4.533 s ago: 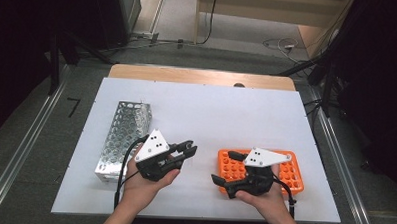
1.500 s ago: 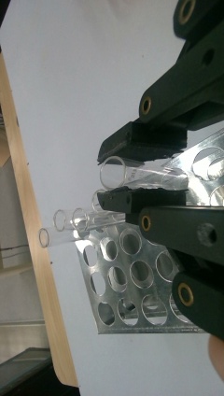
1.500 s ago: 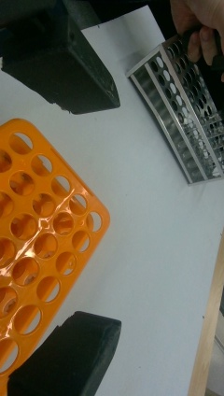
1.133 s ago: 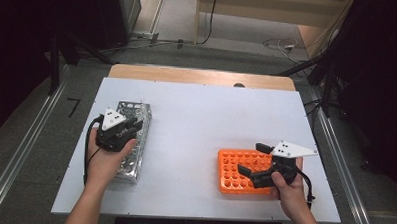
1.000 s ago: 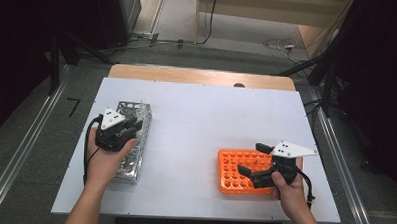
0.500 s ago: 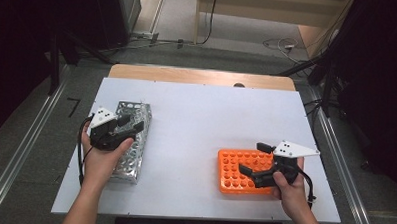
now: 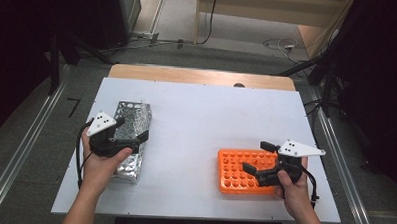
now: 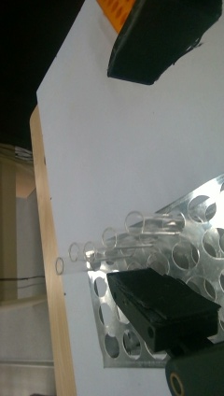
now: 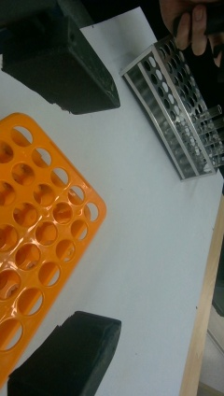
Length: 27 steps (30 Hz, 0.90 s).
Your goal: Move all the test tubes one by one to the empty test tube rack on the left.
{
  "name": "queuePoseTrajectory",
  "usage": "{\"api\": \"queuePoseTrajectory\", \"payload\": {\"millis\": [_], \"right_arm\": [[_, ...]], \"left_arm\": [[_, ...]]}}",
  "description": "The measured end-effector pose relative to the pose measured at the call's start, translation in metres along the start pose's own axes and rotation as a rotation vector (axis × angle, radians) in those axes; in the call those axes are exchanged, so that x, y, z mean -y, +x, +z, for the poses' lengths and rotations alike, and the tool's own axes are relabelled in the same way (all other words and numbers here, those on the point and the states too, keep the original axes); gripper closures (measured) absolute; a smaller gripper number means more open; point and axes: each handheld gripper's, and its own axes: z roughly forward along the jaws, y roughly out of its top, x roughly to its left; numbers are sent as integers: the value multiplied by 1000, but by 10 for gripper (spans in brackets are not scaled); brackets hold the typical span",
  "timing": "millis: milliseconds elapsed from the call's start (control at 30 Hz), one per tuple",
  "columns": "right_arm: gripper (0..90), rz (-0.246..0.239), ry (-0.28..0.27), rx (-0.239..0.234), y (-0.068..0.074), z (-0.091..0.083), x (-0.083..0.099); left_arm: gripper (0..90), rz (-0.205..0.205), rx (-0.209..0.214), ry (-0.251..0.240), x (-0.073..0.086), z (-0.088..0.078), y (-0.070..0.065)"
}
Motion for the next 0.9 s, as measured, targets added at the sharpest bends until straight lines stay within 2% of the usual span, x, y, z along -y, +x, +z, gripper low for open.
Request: {"api": "queuePoseTrajectory", "payload": {"millis": [167, 400, 700, 900], "right_arm": [[0, 2, -13, 5, -4, -4, 1], [0, 12, -25, 20, -11, -10, 4], [0, 21, -25, 43, -18, -18, 9], [0, 28, -17, 58, -23, -26, 17]], "left_arm": [[3, 25, 34, -13, 2, -6, -9], [0, 43, 69, -35, 5, -17, -17], [0, 60, 94, -38, 14, -24, -25], [0, 62, 91, -41, 20, -33, -27]]}}
